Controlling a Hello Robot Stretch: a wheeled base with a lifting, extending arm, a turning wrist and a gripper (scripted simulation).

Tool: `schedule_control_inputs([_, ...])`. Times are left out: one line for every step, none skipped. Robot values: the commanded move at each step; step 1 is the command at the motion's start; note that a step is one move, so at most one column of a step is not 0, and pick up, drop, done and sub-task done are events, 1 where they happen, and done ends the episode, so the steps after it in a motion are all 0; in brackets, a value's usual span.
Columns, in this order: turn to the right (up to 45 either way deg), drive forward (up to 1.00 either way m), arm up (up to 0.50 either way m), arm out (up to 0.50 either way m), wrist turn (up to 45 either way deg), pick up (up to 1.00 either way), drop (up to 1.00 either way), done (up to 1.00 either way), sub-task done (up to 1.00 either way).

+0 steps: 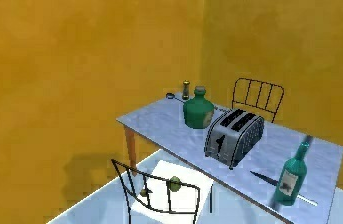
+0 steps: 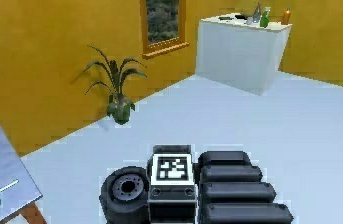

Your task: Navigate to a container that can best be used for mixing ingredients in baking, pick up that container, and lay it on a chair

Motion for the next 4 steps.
schedule_control_inputs([3.0,0.00,0.00,0.00,0.0,0.00,0.00,0.00,0.00])
schedule_control_inputs([-45.0,0.00,0.00,0.00,0.0,0.00,0.00,0.00,0.00])
schedule_control_inputs([42.0,0.00,0.00,0.00,0.0,0.00,0.00,0.00,0.00])
schedule_control_inputs([-36.0,0.00,0.00,0.00,0.0,0.00,0.00,0.00,0.00])
